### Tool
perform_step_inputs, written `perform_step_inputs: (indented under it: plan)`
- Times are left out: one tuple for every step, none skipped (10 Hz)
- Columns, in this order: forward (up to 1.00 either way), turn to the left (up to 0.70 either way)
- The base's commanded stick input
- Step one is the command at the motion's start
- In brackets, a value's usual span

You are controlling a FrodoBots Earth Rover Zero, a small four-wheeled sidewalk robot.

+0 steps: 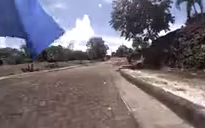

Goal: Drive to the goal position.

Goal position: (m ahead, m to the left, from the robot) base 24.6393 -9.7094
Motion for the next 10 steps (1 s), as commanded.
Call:
perform_step_inputs:
  plan:
    - [1.0, 0.0]
    - [1.0, 0.0]
    - [1.0, 0.0]
    - [1.0, 0.0]
    - [1.0, 0.0]
    - [1.0, 0.26]
    - [1.0, 0.0]
    - [1.0, 0.0]
    - [1.0, 0.0]
    - [1.0, 0.0]
